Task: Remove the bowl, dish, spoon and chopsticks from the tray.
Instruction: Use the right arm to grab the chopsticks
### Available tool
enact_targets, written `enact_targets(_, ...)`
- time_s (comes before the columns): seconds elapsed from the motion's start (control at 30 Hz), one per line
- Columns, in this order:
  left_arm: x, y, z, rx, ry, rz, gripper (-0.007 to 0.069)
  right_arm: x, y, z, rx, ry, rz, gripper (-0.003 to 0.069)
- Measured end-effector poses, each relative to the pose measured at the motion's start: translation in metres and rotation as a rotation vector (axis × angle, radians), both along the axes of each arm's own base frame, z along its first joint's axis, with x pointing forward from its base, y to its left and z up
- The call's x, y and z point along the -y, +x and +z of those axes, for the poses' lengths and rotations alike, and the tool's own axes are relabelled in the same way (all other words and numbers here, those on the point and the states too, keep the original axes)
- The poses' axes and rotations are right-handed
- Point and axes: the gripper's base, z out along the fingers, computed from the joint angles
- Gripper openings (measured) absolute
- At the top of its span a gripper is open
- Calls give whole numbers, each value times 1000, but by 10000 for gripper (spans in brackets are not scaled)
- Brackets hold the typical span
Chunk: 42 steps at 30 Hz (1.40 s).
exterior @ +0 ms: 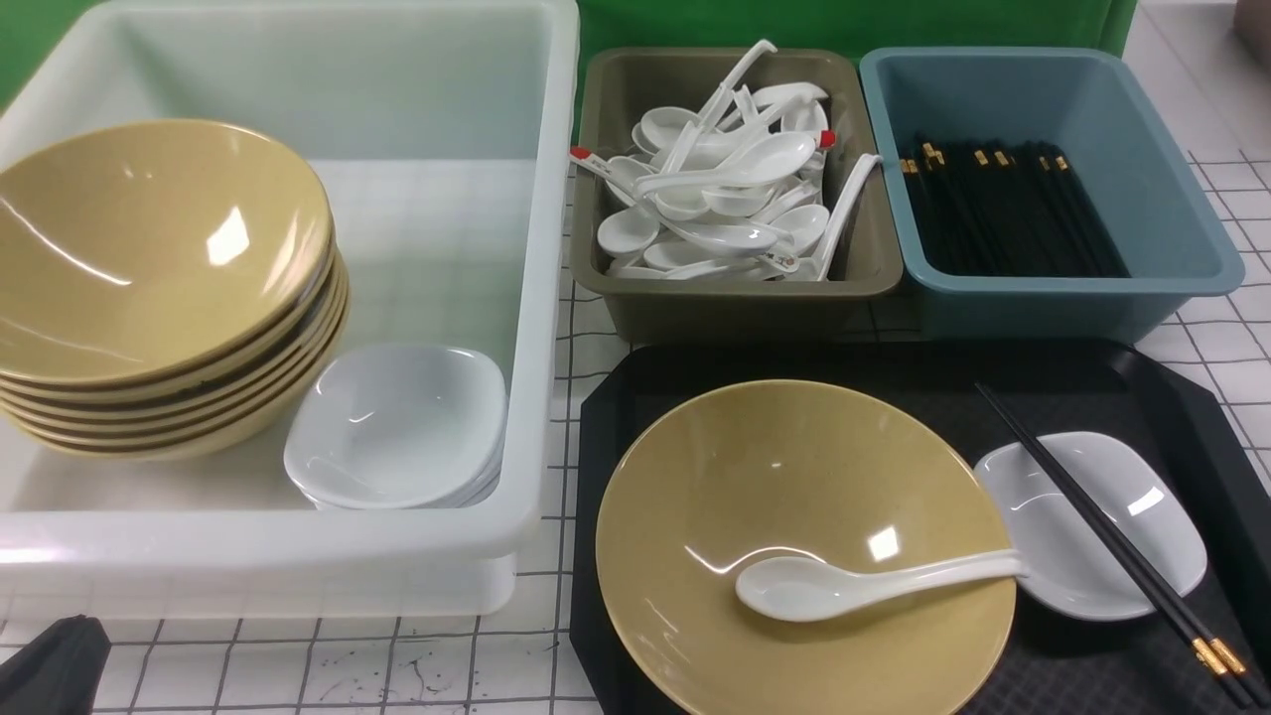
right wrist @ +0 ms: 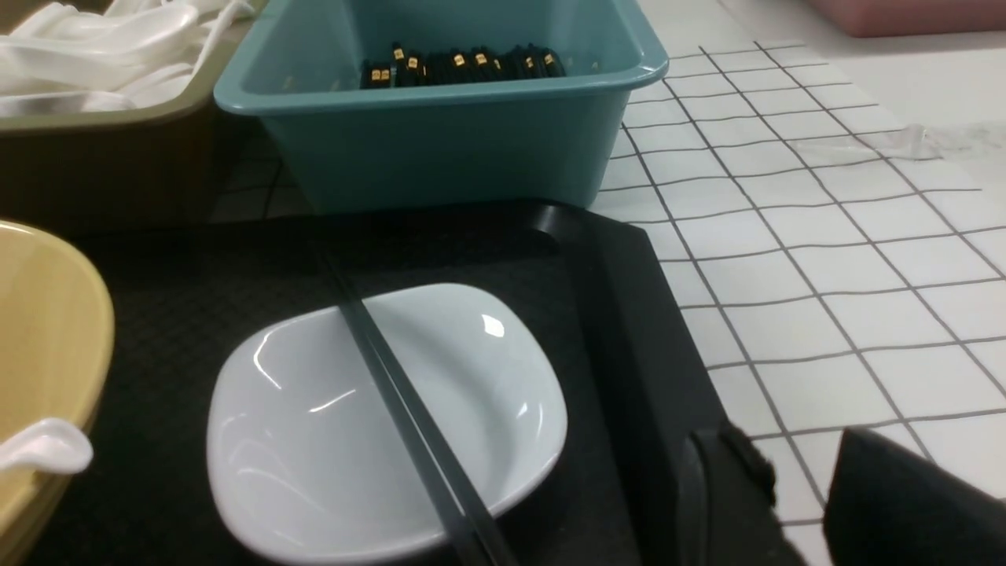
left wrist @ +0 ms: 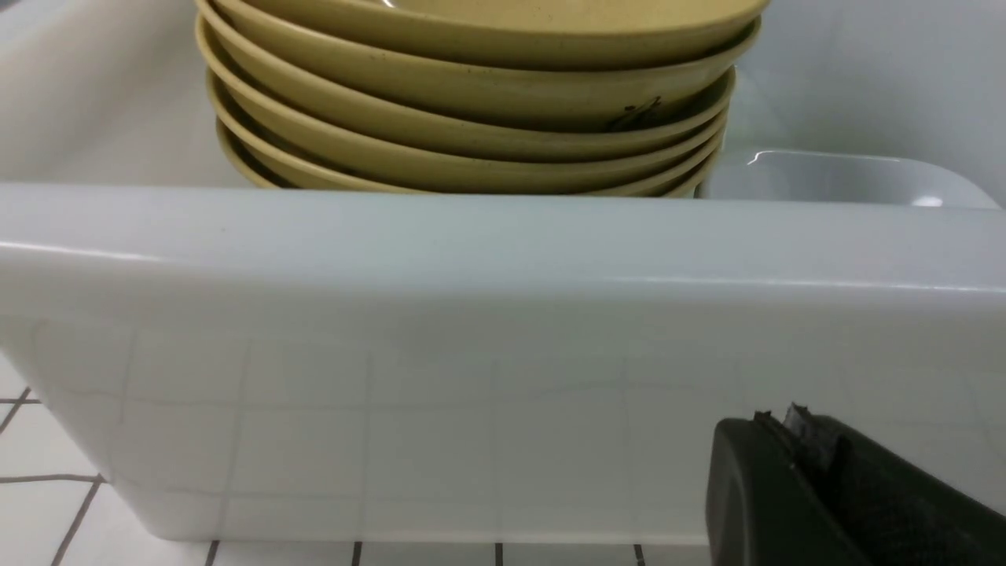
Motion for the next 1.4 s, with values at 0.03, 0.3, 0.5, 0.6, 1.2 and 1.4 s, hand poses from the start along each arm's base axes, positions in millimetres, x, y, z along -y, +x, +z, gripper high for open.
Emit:
enact_targets(0.03, 0, 0, 0, 0, 0, 0, -13, 0, 0, 0, 0, 0, 0, 237)
enact_targets(0.3, 0, 0, 0, 0, 2, 0, -13, 0, 0, 1, 7, 3, -1, 237)
enact_targets(0.5, -1, 0, 0, 3, 46, 4, -13, 0, 0, 0, 6, 3, -1, 237)
enact_targets(0.6, 1, 1, 5, 53, -114, 12, -13, 0, 0, 0, 12, 51, -13, 237)
enact_targets(1.2, 7, 2, 22, 136, -1330, 86, -13, -2, 1, 1, 111, 950, -211, 237)
enact_targets(1.4, 13, -8, 65, 202, -970, -57, -13, -7, 0, 14, 112, 880, -106, 237)
